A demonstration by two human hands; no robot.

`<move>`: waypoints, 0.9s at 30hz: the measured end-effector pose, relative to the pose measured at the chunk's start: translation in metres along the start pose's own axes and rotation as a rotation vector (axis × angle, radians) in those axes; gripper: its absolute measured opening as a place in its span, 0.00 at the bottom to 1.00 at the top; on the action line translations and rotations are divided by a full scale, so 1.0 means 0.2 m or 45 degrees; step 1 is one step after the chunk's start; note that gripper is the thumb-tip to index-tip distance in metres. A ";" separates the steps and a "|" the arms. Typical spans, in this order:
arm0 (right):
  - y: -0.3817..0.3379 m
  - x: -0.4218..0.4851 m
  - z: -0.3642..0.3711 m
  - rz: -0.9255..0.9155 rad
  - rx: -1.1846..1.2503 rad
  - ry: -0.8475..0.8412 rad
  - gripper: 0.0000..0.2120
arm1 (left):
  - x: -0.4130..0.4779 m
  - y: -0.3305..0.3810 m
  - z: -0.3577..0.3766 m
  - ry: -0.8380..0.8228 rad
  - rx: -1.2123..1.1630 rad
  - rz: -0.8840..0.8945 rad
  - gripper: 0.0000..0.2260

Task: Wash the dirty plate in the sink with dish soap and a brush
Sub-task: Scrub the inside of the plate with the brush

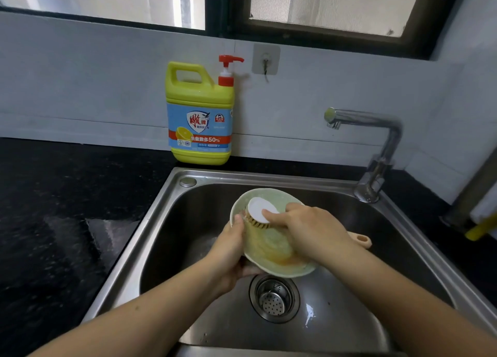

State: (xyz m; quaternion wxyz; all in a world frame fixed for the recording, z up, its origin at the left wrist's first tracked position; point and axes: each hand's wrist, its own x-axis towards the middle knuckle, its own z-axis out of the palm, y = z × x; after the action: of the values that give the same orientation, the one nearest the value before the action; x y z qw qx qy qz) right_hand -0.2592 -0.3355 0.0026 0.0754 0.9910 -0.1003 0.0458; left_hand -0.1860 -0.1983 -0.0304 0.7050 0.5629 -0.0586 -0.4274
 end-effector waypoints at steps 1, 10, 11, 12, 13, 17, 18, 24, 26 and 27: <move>0.00 -0.01 0.00 -0.028 0.014 -0.016 0.25 | 0.00 0.00 0.00 0.002 -0.001 0.006 0.15; 0.15 -0.16 -0.10 -0.259 0.107 -0.265 0.18 | 0.01 0.01 -0.01 0.084 -0.091 0.051 0.13; 0.17 -0.16 -0.13 -0.255 0.078 -0.296 0.18 | 0.01 0.01 -0.01 0.098 -0.105 0.062 0.11; 0.19 -0.16 -0.16 -0.239 0.025 -0.338 0.17 | 0.01 0.01 -0.01 0.112 -0.116 0.069 0.11; 0.19 -0.15 -0.20 -0.208 -0.044 -0.378 0.17 | 0.01 0.01 -0.01 0.119 -0.117 0.072 0.11; 0.16 -0.06 -0.24 -0.005 -0.416 -0.399 0.18 | 0.01 0.01 0.00 0.129 -0.086 0.056 0.18; 0.14 -0.03 -0.22 0.036 -0.489 -0.364 0.18 | 0.01 0.01 0.00 0.125 -0.087 0.045 0.19; 0.02 0.09 -0.08 0.086 -0.532 -0.216 0.19 | 0.00 0.03 -0.01 0.112 -0.128 -0.009 0.21; 0.02 0.08 -0.04 0.087 -0.457 -0.197 0.21 | 0.00 0.03 -0.01 0.129 -0.145 -0.004 0.20; 0.03 0.06 -0.04 0.086 -0.430 -0.205 0.21 | 0.00 0.04 -0.01 0.135 -0.148 0.001 0.20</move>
State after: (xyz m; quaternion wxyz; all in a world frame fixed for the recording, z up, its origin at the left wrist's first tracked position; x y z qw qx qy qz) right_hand -0.2491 -0.3424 0.0122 0.2306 0.9609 -0.1454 -0.0487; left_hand -0.1814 -0.1974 -0.0249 0.7389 0.5428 0.0037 -0.3993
